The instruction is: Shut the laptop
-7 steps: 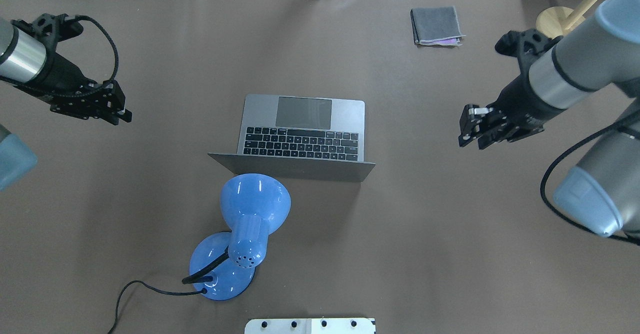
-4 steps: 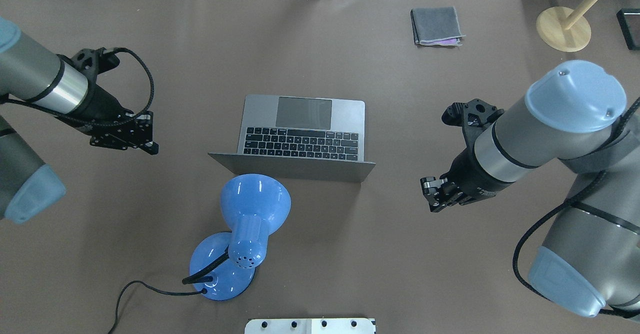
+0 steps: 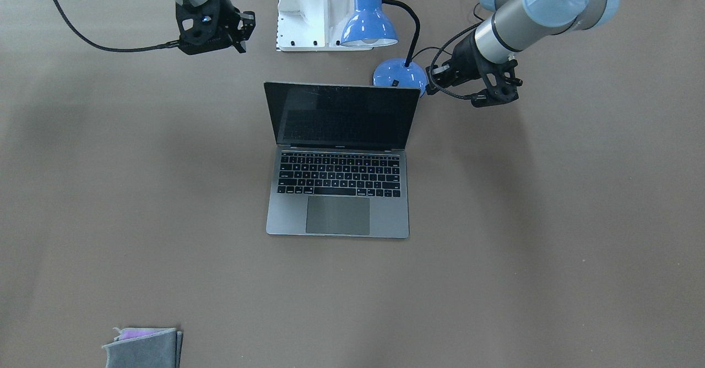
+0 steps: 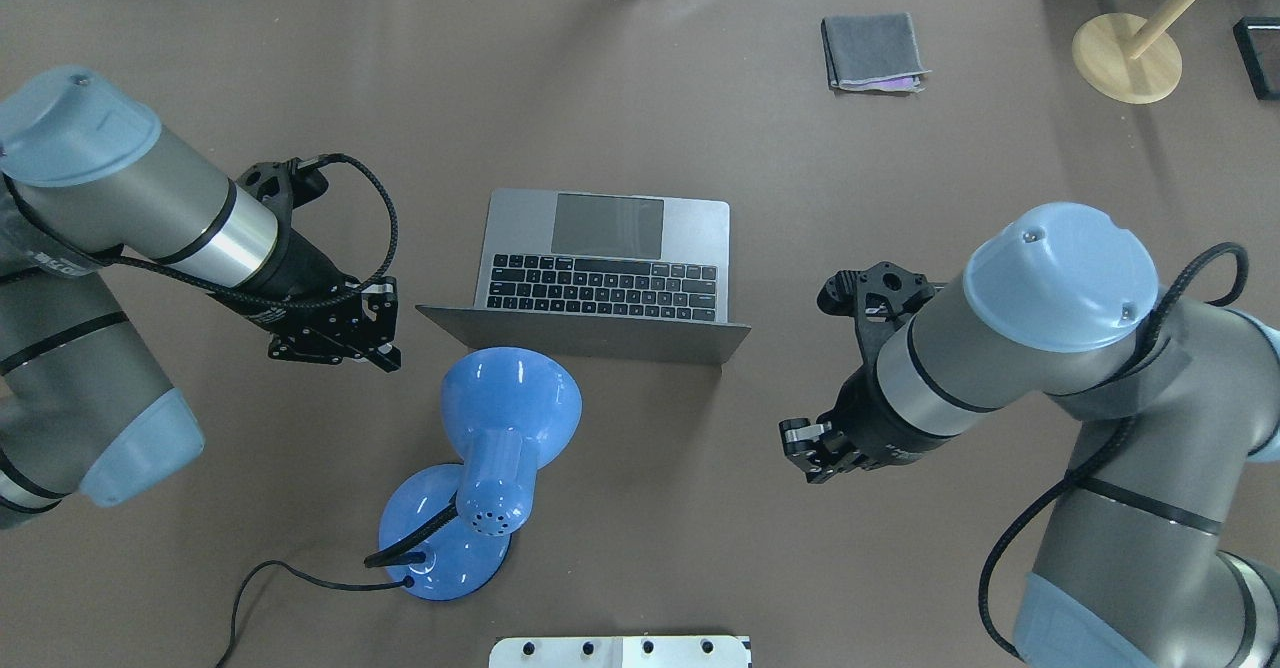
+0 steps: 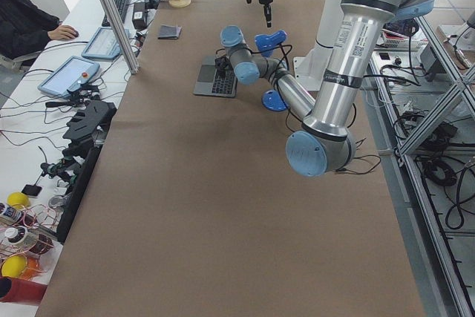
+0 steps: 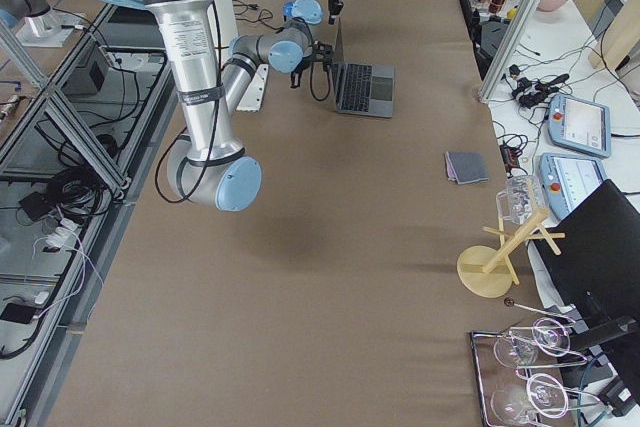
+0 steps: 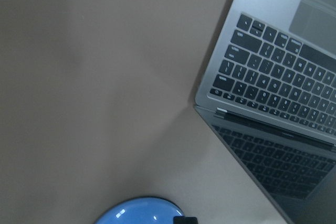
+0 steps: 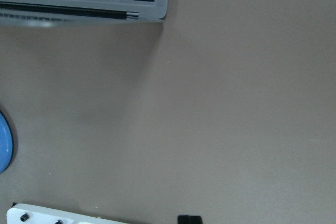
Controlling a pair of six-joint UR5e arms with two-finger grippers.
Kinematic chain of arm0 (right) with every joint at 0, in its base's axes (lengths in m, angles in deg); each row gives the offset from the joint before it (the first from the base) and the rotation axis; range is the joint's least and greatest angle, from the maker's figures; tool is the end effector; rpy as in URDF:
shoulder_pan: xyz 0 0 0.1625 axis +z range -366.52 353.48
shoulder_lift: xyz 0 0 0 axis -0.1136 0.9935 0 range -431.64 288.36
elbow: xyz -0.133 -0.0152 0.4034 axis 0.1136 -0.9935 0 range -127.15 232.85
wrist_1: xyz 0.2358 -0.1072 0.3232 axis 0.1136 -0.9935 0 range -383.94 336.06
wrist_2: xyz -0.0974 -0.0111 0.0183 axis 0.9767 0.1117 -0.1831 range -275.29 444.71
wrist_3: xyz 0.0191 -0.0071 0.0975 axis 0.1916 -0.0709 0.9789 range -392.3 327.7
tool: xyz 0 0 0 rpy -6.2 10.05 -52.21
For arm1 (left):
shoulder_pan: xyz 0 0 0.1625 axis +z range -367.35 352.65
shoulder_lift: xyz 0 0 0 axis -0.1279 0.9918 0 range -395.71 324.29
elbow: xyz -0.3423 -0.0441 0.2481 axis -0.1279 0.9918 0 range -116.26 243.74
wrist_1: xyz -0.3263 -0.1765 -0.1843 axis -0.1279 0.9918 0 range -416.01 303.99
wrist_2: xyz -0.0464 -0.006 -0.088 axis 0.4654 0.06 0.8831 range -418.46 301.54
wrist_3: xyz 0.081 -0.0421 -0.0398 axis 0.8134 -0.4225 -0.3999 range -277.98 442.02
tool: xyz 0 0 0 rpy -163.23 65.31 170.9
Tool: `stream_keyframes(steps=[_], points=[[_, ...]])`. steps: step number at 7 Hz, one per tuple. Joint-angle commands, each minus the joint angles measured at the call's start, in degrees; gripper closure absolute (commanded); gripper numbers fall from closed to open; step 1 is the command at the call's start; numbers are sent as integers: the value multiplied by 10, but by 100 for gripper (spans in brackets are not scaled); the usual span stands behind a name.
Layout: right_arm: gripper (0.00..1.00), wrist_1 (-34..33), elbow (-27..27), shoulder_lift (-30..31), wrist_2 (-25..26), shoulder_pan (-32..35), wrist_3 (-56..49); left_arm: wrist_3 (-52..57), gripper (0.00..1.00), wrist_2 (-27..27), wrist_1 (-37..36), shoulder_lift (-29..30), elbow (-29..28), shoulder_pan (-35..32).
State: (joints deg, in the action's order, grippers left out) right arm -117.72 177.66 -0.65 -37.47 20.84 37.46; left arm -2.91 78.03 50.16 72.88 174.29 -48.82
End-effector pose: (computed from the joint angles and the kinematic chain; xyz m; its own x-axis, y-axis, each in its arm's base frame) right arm -0.4060 -0.3005 0.2256 0.5444 -0.0480 0.8375 0.1725 0.9834 -0.0558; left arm 0.3737 -0.4118 0.2749 0.4255 -0.2950 -0.8555 -0.0286 0.9405 -0.3385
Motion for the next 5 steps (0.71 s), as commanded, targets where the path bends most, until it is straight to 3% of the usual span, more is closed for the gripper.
stream_keyframes(steps=[1, 5], points=[[100, 0, -19, -47, 17, -21, 12, -32, 100, -1, 0, 23, 1, 15], [100, 1, -91, -140, 51, 5, 10, -48, 100, -3, 0, 38, -5, 31]])
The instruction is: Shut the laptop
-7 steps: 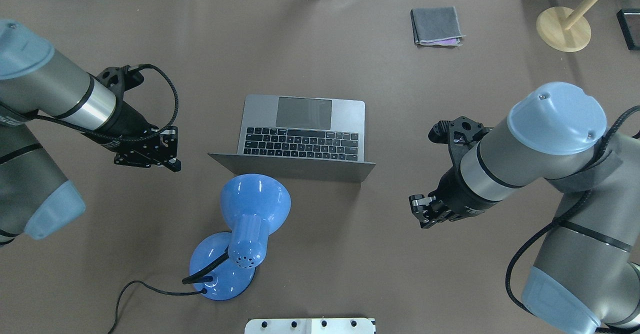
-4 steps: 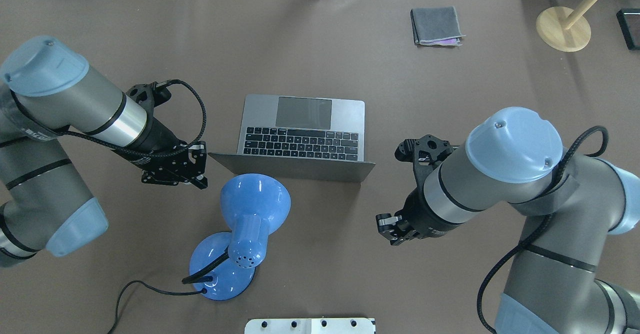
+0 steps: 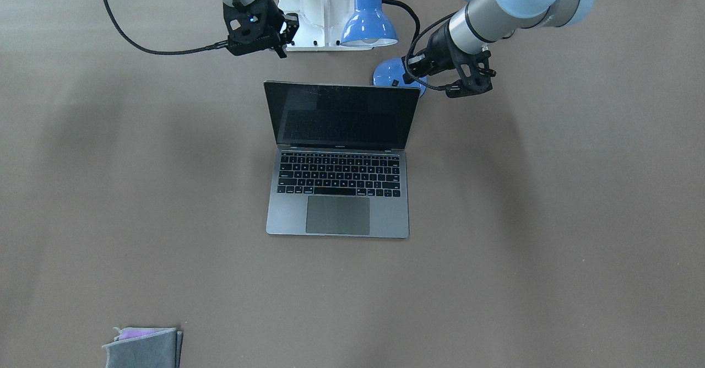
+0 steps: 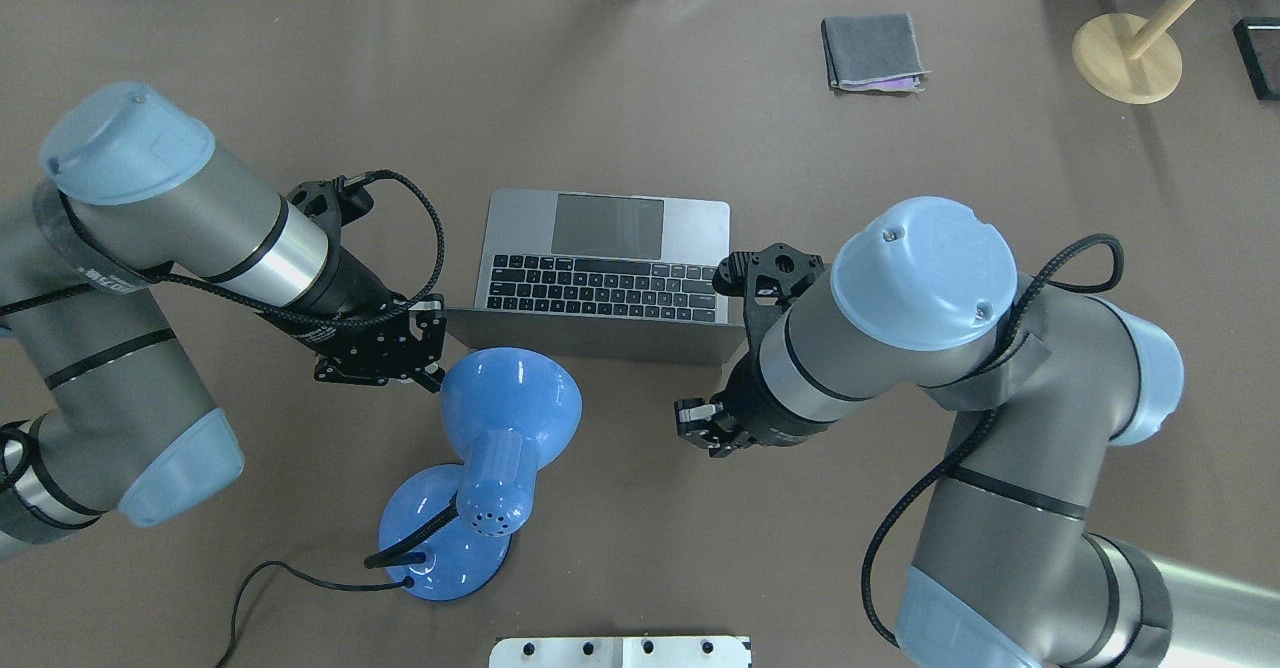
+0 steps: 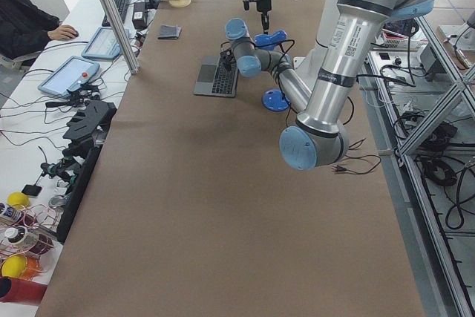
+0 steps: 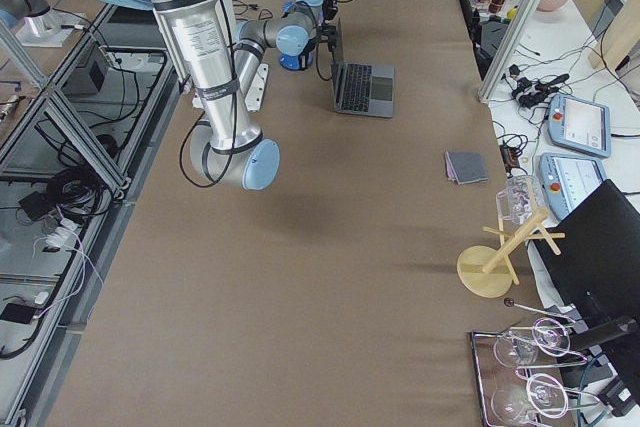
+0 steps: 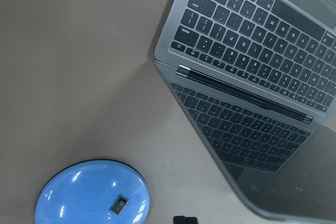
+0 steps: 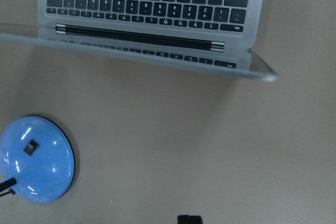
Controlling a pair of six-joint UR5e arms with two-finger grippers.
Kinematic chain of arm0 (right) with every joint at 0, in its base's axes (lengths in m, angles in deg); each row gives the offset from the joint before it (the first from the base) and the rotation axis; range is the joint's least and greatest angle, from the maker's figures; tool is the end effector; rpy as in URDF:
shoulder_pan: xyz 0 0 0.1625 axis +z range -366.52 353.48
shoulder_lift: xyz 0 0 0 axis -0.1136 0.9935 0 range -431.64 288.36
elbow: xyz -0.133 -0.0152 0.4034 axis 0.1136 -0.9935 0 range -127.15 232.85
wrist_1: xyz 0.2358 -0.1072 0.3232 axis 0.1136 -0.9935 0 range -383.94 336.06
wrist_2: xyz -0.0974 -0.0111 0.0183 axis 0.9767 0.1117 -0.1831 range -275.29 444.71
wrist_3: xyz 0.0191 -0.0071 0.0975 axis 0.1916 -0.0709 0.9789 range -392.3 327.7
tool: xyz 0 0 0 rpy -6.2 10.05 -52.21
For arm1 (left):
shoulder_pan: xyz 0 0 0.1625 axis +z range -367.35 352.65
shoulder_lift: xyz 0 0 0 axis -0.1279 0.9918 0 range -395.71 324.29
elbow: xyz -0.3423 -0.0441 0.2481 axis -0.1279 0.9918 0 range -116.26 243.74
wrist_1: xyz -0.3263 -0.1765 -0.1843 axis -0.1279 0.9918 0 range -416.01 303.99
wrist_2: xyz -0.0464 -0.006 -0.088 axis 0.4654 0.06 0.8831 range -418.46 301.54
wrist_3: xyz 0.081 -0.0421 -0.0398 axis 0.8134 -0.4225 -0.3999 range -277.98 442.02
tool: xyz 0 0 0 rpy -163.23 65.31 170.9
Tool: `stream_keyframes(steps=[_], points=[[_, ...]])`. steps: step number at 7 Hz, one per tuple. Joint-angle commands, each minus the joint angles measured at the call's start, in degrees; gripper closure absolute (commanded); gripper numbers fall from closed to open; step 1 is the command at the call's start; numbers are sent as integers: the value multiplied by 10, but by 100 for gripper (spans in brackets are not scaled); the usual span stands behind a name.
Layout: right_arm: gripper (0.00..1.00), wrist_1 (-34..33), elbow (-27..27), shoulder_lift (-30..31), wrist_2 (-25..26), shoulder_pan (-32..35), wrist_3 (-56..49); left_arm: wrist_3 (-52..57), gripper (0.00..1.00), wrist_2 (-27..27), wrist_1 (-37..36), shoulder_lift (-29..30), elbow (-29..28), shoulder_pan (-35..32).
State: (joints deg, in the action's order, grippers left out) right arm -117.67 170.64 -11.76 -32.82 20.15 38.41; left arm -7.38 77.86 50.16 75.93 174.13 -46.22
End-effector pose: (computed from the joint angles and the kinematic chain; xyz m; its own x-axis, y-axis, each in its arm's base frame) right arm -0.4538 -0.3256 0.1688 0.5145 -0.0694 0.8547 0.1131 0.9935 0.0125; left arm 0.3968 -0.3985 0.2466 0.4097 -0.3210 -0.8539 -0.0494 0.9268 -0.3722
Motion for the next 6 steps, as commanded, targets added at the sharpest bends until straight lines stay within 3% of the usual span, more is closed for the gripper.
stream_keyframes(steps=[1, 3, 6], points=[[100, 1, -44, -50, 5, 24, 0, -4, 100, -2, 0, 16, -7, 12], [100, 56, -95, -60, 5, 34, 1, -3, 100, -2, 0, 33, -17, 14], [100, 64, -99, -63, 3, 53, 2, 1, 100, -6, 1, 55, -33, 12]])
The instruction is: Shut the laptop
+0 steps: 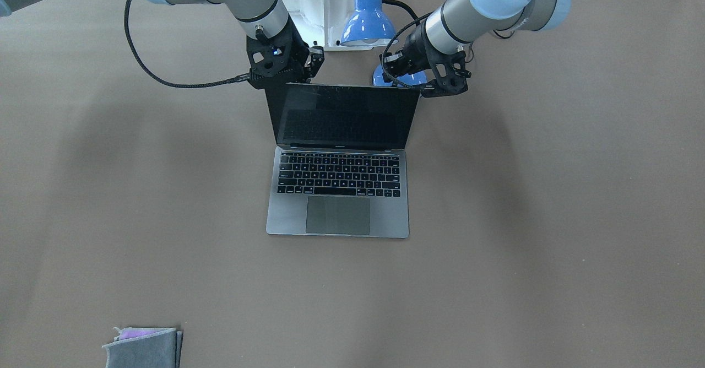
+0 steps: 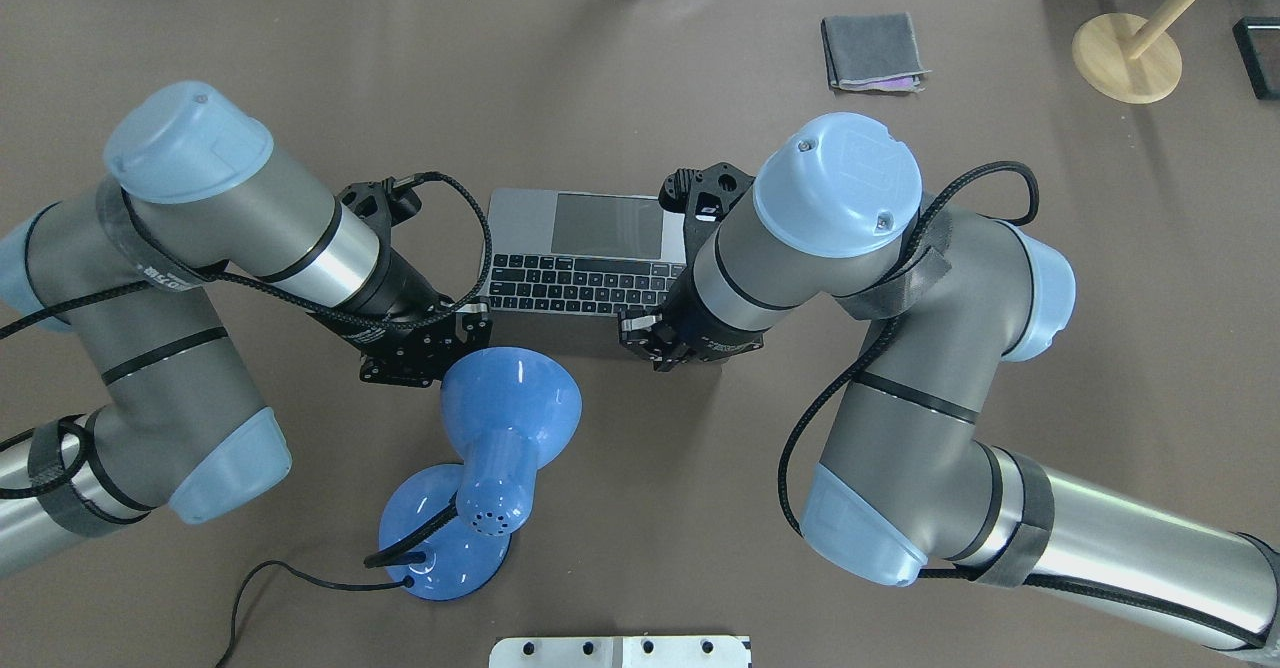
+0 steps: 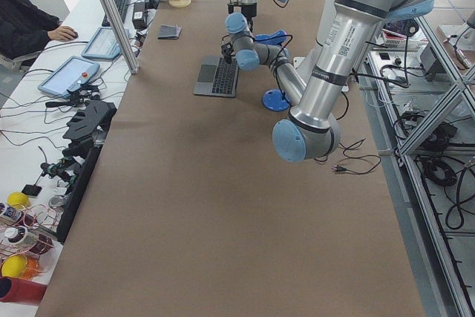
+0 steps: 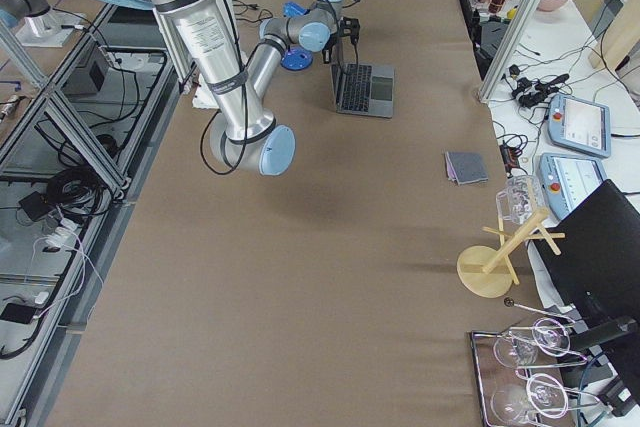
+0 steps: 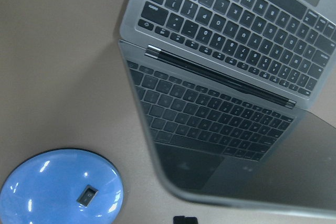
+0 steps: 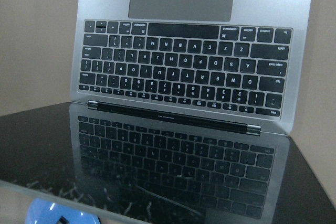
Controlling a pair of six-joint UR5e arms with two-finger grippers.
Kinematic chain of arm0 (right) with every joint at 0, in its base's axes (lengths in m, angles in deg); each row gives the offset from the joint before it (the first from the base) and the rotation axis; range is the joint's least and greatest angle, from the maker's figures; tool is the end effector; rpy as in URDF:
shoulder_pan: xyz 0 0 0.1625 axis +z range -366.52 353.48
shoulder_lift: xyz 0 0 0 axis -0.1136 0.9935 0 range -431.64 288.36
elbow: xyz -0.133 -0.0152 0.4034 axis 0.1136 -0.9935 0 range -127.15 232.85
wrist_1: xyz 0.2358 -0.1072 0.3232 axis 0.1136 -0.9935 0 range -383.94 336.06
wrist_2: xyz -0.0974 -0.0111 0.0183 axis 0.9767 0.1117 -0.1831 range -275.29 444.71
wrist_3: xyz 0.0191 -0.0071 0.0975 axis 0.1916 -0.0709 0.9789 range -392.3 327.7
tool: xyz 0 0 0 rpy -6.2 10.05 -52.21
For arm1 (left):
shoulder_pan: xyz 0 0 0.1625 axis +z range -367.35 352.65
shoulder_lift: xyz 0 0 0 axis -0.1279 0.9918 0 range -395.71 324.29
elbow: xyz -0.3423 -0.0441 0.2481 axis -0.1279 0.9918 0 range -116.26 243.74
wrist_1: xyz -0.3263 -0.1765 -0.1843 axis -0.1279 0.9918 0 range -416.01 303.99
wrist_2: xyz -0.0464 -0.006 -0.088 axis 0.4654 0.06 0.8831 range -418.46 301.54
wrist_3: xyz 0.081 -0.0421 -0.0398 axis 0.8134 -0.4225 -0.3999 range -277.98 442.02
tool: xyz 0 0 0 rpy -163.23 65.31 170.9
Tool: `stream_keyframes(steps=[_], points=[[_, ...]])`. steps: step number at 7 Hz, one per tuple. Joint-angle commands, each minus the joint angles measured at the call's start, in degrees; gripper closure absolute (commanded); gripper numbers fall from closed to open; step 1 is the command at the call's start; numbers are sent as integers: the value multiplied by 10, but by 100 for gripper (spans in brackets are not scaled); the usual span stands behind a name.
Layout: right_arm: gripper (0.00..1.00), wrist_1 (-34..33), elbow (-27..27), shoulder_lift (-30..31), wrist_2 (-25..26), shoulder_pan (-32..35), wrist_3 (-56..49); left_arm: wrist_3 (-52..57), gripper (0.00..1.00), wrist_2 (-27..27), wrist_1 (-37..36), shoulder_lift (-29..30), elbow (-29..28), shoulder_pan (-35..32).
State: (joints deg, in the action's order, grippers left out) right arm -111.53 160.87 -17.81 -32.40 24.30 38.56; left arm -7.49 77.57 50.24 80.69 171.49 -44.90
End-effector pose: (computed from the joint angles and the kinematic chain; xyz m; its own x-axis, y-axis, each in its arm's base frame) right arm -0.4782 -0.3877 0.1532 0.4891 -0.0480 0.8709 0.0328 0.9988 0.0367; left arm 0.4220 -0.4022 0.2175 0.3909 -0.2931 -0.8725 -0.0764 0.9344 -0.3481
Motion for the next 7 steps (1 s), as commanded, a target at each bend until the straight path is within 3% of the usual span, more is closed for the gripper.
stream_keyframes(steps=[1, 4, 7], points=[[100, 2, -1, -5, -6, 20, 1, 3, 100, -23, 1, 25, -18, -6], [100, 1, -11, -10, -5, 36, -2, 3, 100, -36, 3, 52, -42, -30], [100, 66, -101, -42, -3, 48, 0, 3, 100, -56, 4, 89, -82, -42]])
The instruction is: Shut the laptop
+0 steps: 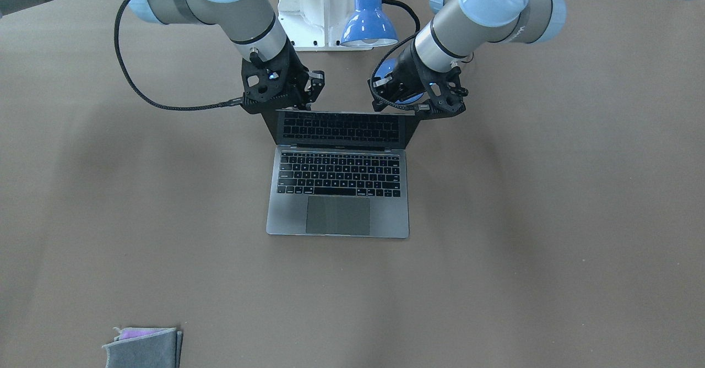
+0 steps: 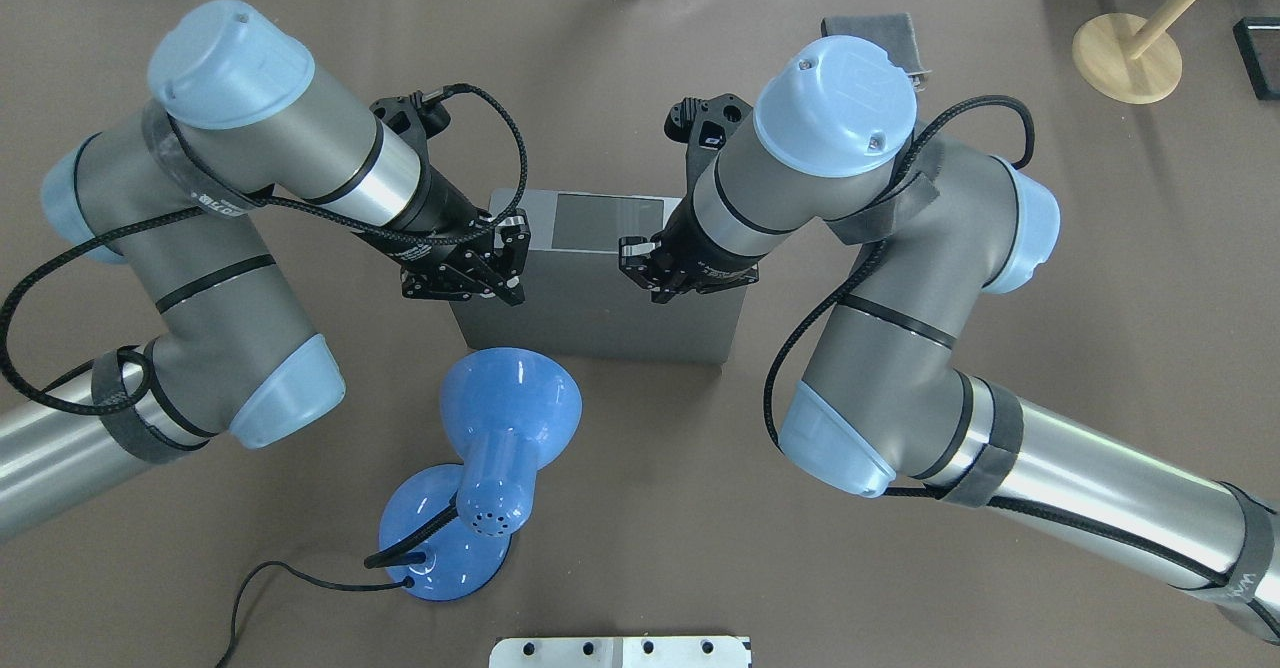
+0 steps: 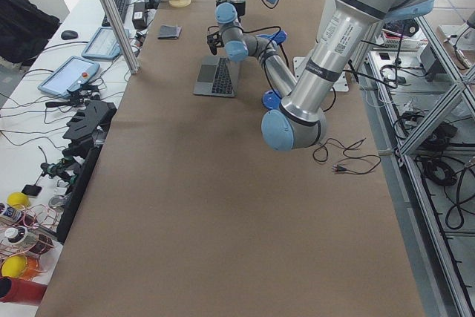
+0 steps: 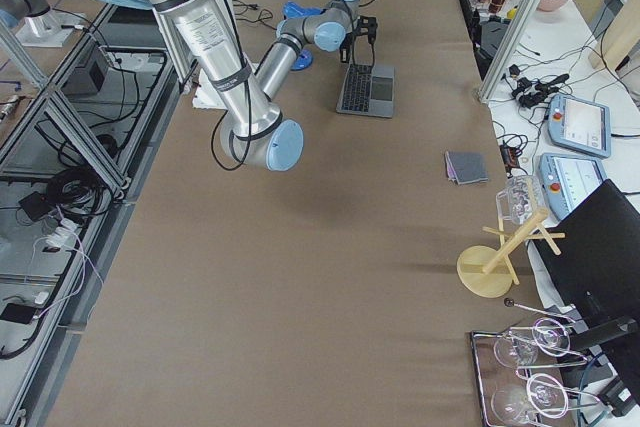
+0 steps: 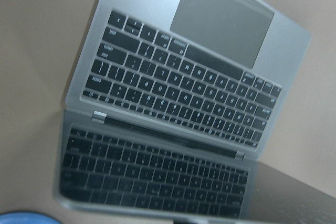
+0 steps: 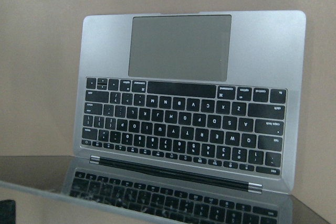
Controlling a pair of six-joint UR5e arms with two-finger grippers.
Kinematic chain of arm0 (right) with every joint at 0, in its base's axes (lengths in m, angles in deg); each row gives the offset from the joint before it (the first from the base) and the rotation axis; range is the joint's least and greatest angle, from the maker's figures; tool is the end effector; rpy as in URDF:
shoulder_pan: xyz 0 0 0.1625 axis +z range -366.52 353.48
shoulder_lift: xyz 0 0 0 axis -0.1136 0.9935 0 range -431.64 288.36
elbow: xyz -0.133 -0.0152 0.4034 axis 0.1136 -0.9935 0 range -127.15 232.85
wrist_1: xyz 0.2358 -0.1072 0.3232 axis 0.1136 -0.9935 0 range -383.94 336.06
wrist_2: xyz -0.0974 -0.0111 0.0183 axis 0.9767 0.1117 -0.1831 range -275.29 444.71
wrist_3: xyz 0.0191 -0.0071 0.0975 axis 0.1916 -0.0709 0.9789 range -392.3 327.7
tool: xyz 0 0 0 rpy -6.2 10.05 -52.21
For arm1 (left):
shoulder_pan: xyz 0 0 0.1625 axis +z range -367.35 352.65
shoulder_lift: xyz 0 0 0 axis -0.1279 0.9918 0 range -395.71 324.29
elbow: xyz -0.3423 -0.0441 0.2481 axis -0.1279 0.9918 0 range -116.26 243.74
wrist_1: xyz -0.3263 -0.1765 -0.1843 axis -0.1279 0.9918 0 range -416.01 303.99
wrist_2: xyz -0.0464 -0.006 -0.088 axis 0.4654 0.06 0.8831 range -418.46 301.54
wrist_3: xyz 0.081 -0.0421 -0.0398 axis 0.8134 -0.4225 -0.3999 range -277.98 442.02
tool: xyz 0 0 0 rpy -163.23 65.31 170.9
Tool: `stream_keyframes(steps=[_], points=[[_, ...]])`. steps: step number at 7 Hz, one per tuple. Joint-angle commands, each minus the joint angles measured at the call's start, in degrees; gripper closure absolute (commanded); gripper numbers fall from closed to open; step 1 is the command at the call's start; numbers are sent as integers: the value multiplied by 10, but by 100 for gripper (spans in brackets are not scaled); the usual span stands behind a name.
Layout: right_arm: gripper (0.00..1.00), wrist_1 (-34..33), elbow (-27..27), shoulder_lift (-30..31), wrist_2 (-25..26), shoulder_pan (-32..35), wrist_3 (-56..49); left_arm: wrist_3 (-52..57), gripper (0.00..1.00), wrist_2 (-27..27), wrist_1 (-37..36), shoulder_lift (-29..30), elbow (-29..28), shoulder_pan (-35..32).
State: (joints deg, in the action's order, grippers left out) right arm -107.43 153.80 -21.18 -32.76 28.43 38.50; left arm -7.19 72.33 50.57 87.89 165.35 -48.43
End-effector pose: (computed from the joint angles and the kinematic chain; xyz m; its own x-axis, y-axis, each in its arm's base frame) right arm -0.4815 -0.4432 0.1523 0.4845 -0.0173 0.8746 -0.0338 0.9987 0.0385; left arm 0.4263 -0.4622 0.1860 0.3571 -0.2975 -0.8854 0.0586 0.9532 -0.2967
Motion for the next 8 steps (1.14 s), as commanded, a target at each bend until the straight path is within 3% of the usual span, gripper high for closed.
stream_keyframes(steps=[1, 4, 6, 8], points=[[100, 25, -33, -11, -2, 19, 0, 0, 100, -4, 1, 31, -39, -11], [100, 59, -107, -43, -3, 35, -1, -1, 100, -8, 71, 51, -122, -17], [100, 120, -176, -50, -2, 43, -1, -2, 100, -41, 77, 66, -150, -17], [100, 122, -210, -67, -2, 46, -3, -1, 100, -43, 86, 83, -186, -17]])
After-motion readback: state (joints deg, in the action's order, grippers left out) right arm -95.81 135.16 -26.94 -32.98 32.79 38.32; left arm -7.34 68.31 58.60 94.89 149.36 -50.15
